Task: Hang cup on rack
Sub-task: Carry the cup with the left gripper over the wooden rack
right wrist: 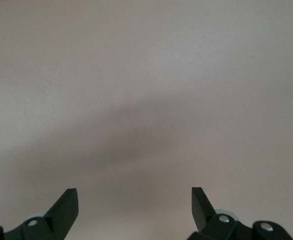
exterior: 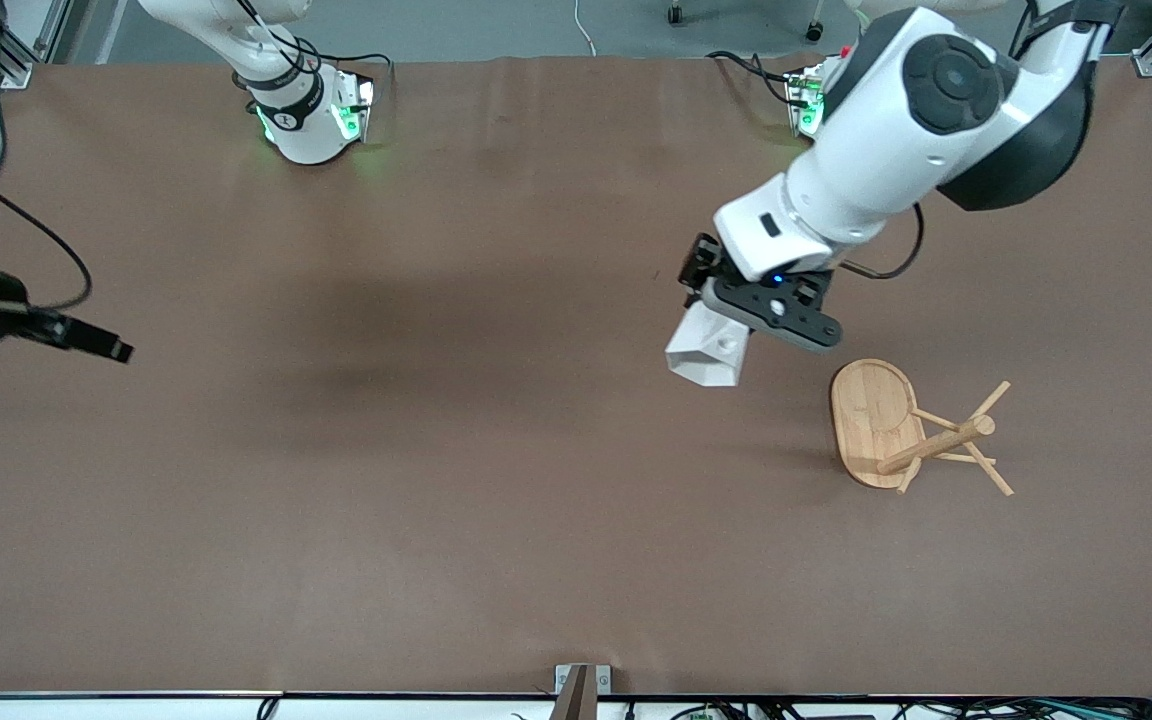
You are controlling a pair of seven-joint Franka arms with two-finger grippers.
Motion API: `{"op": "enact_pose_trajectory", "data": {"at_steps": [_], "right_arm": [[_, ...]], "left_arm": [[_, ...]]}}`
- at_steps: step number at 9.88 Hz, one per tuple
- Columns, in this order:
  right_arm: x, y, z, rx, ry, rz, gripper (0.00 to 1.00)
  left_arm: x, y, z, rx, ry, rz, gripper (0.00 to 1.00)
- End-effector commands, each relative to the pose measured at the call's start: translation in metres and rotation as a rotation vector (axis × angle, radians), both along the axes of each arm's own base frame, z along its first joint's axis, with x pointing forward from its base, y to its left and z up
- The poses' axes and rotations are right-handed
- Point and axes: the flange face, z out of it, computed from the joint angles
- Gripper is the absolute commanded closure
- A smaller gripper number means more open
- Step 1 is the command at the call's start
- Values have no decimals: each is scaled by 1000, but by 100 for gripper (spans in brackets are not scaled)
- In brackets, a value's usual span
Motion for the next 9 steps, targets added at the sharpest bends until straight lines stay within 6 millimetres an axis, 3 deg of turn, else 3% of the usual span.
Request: {"op": "enact_pose_trajectory", "data": {"at_steps": [1, 3, 5, 7, 9], "right_arm": [[-34, 4, 47, -27, -2, -32, 0], [-50, -1, 66, -28, 9, 103, 0], [-57, -18, 102, -40, -37, 151, 0], [-54, -16, 102, -63, -47, 155, 0], [-55, -8, 102, -134, -28, 194, 0]], "left_arm": [[8, 17, -17, 37, 34, 29, 100], [22, 41, -25, 40, 45, 49, 100], [37, 52, -51, 30, 78, 35, 100], [53, 68, -76, 68, 80, 42, 100], [58, 77, -87, 99, 78, 34, 99]]}}
